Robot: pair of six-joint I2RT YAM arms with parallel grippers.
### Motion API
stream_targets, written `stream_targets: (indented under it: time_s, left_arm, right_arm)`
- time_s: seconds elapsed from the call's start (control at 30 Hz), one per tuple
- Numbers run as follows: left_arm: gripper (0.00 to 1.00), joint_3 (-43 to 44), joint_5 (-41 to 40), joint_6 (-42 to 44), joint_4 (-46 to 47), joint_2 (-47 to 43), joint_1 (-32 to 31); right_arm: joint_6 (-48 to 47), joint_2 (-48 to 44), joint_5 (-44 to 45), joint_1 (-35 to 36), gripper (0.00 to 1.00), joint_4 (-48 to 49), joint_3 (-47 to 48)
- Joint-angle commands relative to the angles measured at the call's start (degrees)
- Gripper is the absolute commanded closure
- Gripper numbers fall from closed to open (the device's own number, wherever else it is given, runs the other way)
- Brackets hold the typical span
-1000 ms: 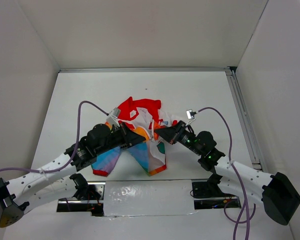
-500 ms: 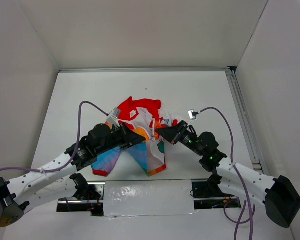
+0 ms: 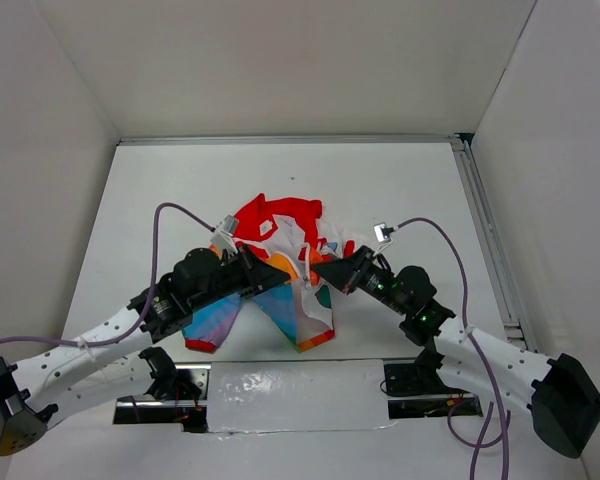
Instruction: Zip up the jacket
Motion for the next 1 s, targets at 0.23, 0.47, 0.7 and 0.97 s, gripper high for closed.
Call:
stream_targets:
  time_s: [0.23, 0.47, 0.7, 0.97]
  left_arm:
    - [1.0, 0.88, -0.84, -1.21, 3.11, 0.97, -0.31]
    - [1.0, 0.36, -0.49, -1.29, 3.37, 0.62, -0.31]
    - [1.0, -0.17, 1.0, -1.2, 4.43, 0.18, -0.31]
    - [1.0, -0.17, 0.57, -1.73, 3.38, 0.62, -0.22]
  right_arm:
    - [-0.98, 1.92, -1.34, 0.91, 1.0, 4.22, 1.67]
    - [-1.25, 1.66, 0.06, 0.91, 1.0, 4.23, 2.29]
    - [-1.25, 2.89, 0.16, 0.91, 1.0, 5.45, 3.08]
    - [-0.55, 3.59, 0.15, 1.0, 1.0, 7.83, 3.08]
